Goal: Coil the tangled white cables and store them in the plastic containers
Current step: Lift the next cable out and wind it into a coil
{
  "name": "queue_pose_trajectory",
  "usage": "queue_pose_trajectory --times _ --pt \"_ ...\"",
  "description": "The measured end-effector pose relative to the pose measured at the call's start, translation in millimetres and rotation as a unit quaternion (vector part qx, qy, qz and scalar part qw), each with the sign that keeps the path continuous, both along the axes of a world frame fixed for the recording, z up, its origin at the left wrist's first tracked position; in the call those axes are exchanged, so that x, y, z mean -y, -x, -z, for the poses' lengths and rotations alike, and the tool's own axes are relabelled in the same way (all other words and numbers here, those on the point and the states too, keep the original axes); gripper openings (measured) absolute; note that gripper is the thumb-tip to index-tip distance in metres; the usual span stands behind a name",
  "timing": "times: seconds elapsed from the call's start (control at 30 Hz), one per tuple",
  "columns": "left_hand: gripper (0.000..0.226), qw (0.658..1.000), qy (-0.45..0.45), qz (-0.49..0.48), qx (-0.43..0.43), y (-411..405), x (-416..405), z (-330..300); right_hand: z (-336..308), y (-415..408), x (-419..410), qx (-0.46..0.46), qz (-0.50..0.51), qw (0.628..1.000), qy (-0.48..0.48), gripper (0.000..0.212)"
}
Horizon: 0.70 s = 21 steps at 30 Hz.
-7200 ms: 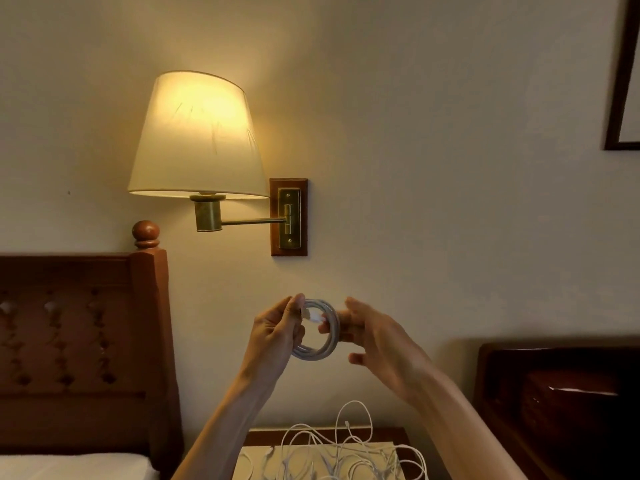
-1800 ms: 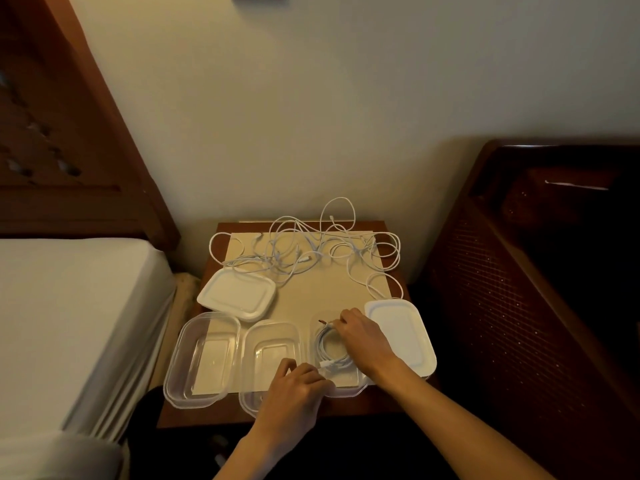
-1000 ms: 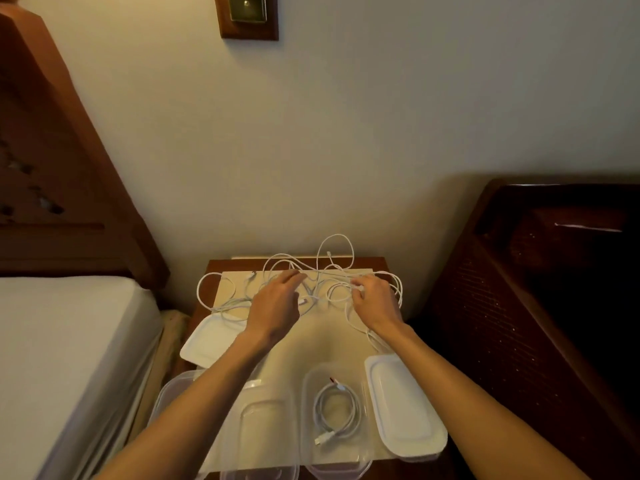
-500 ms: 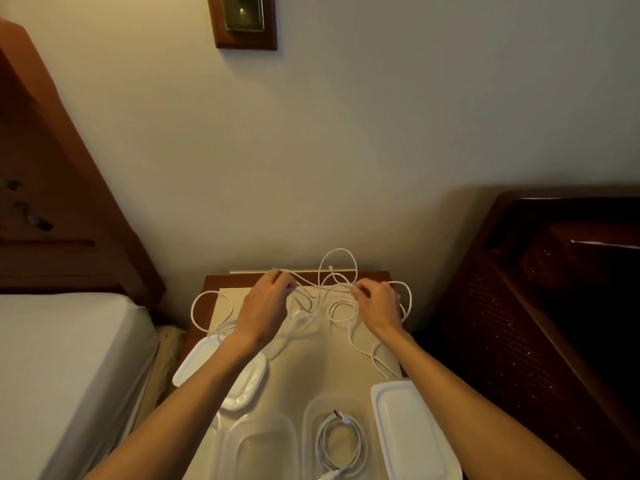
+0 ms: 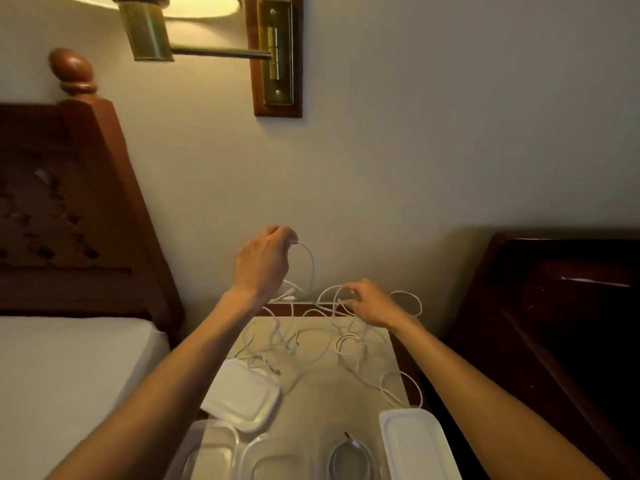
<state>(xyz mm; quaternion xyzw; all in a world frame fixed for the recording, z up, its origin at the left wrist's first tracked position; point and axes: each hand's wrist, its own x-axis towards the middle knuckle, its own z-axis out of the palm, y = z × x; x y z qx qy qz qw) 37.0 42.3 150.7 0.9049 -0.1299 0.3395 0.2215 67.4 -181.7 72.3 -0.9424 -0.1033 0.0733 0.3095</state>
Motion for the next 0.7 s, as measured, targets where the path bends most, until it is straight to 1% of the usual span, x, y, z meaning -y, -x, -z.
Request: queue_pose_trajectory --times 0.03,0.1,0.17,0.2,0.27,0.37,0.4,0.43,0.47,0.5,0.53,0.6,0.63,0.7 --pt "0.019 1.0 -0.008 0.006 0.005 0.6 0.4 -9.6 2.4 0.8 -0.1 0.031 0.017 0.999 0.001 0.038" --pt "0.019 0.999 -0.015 0.028 0.02 1.0 -1.0 -24.2 3.3 5.4 -1.8 0.093 0.06 0.992 -0.06 0.032" --pt "0.018 0.998 -0.021 0.061 0.015 0.1 -4.7 -28.8 1.9 8.3 -1.3 0.108 0.1 0.982 -0.116 0.024" --pt "0.018 0.997 -0.023 0.074 -0.001 -0.8 -7.5 -26.4 2.1 9.0 0.3 0.105 0.12 0.979 -0.127 0.023" --pt "0.02 0.994 -0.026 0.095 -0.044 0.8 -12.2 -11.4 8.1 9.9 3.9 0.088 0.16 0.975 -0.127 0.027" --pt "0.019 0.991 -0.015 0.115 -0.065 10.3 -15.6 22.6 23.3 8.3 5.9 -0.009 0.19 0.974 -0.122 0.056" --pt "0.018 0.991 -0.008 0.12 -0.065 13.8 -15.5 31.4 27.4 10.3 3.4 -0.046 0.176 0.977 -0.109 0.055" --pt "0.018 0.99 -0.004 0.124 -0.066 16.2 -15.1 38.4 30.6 12.9 -0.6 -0.077 0.156 0.98 -0.097 0.042" --pt "0.018 0.989 -0.002 0.129 -0.068 18.0 -14.4 43.6 35.3 13.6 -3.7 -0.082 0.138 0.983 -0.087 0.035" --pt "0.018 0.988 -0.001 0.134 -0.072 19.3 -14.0 48.0 37.4 14.9 -7.7 -0.069 0.134 0.985 -0.085 0.04" --pt "0.018 0.988 -0.001 0.136 -0.074 20.5 -14.0 51.4 39.6 12.8 -11.7 -0.049 0.138 0.985 -0.088 0.039" --pt "0.018 0.987 -0.011 0.132 -0.089 20.8 -16.7 55.7 31.2 10.4 -17.6 -0.024 0.158 0.973 -0.168 0.027" --pt "0.018 0.985 -0.022 0.129 -0.108 20.9 -19.3 55.8 19.6 9.1 -19.4 -0.009 0.162 0.962 -0.22 0.026" --pt "0.019 0.973 -0.059 0.136 -0.178 20.8 -26.4 53.8 -14.1 3.6 -20.5 0.021 0.17 0.944 -0.282 0.026"
